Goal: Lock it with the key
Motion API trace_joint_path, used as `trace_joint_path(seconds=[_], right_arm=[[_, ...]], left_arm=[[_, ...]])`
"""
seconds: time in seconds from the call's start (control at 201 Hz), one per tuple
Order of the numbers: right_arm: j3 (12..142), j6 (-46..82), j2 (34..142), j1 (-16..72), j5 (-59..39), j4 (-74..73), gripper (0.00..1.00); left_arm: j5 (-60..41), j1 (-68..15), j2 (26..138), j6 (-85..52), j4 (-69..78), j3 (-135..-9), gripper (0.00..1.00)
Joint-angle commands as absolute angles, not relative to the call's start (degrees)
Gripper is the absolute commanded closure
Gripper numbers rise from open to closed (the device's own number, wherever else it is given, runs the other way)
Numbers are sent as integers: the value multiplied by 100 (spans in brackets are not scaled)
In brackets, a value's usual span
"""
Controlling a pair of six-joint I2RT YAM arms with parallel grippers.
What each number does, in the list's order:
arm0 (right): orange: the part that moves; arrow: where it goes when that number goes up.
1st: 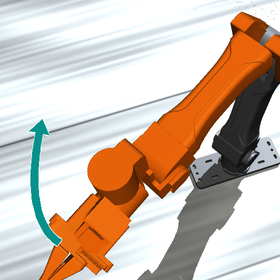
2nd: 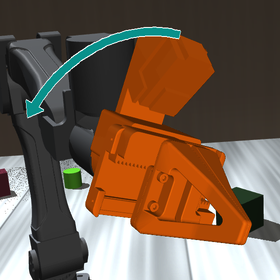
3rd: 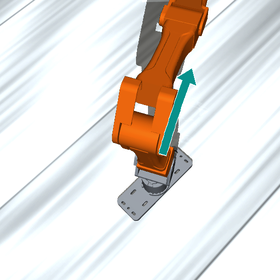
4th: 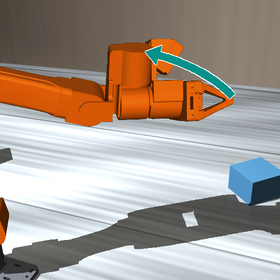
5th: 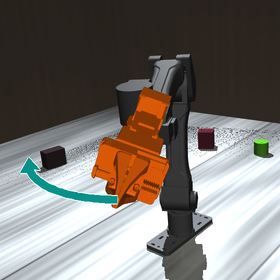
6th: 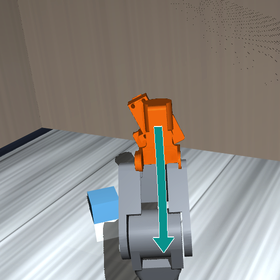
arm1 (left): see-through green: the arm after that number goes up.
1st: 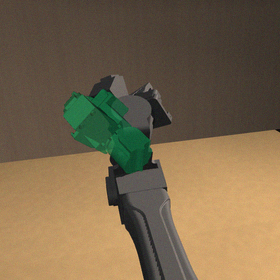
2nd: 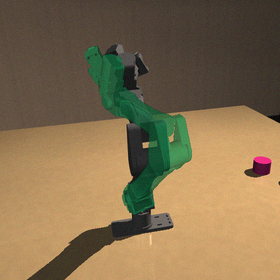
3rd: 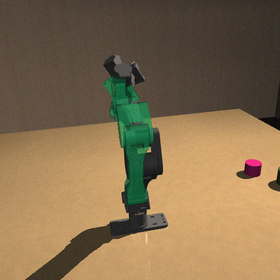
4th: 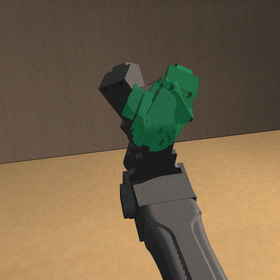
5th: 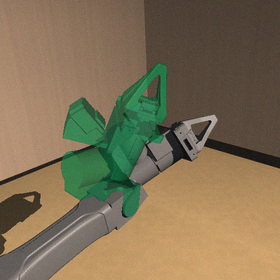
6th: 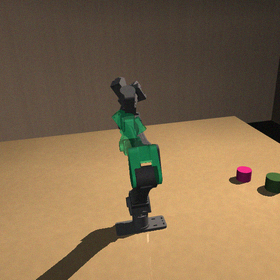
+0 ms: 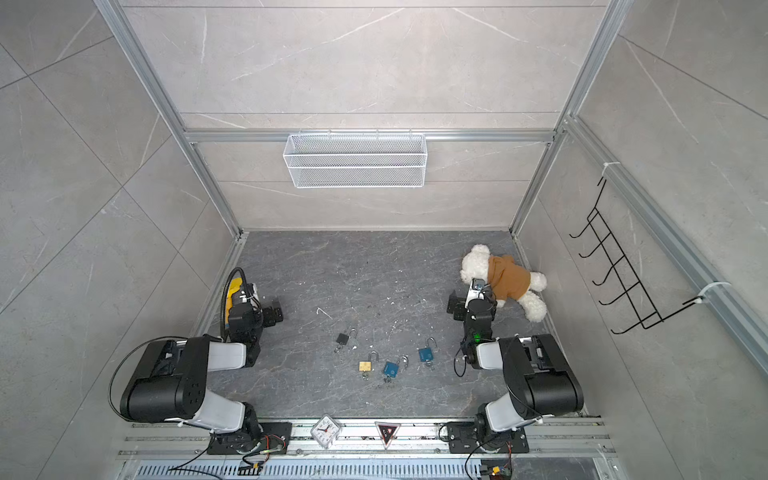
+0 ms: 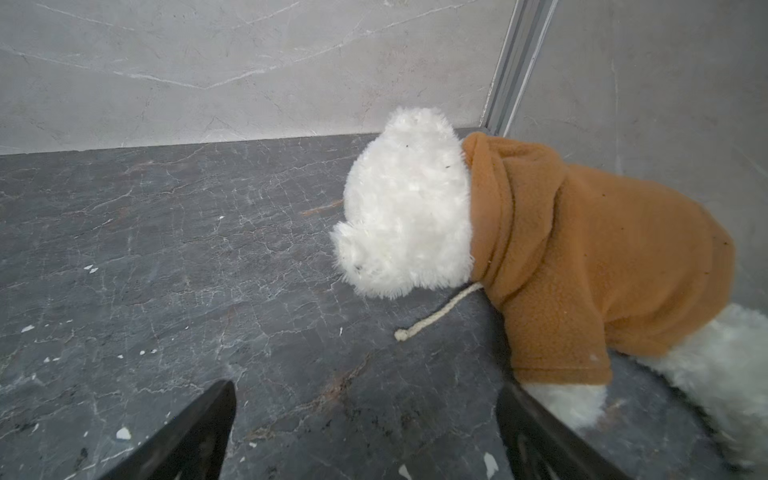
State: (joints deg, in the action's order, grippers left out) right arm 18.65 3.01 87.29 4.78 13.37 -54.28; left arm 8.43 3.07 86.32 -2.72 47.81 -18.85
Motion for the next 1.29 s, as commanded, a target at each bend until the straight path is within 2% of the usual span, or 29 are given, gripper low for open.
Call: trace_joint_path(seconds=[0.0,0.746,0.806,0.891,0.975,1.045,1.105,1.204,1.289], right_arm=[[1914,305,8738,457,1213,-5494,0],[1942,302,8751,457,1170,-5445,0],[1997,73,8745,456,491,-5323,0],[2003,96,8733,433,431,-5295,0],[1930,148,8718,413,630,-5419,0],[1771,186,8599,422,831,-5708,0],[1947,118,8123,576,1173,-4905,0],[2867,191,7472,1209,2264,-2834,0],[3776,814,7432,1407,2182,-1249,0]], left_arm=[[861,283,8594,-220,4932,-2017,0],[859,281,8604,-228,4899,-2038,0],[861,281,8604,-201,4903,-2036,0],[837,164,8562,-45,4895,-2042,0],[832,21,8182,81,4421,-2193,0],[1293,-271,7535,100,2782,-2705,0],[1423,-304,7202,-100,1995,-3029,0],[1300,-356,6641,-480,1959,-2925,0],[1591,-386,6218,-1339,1227,-3174,0]])
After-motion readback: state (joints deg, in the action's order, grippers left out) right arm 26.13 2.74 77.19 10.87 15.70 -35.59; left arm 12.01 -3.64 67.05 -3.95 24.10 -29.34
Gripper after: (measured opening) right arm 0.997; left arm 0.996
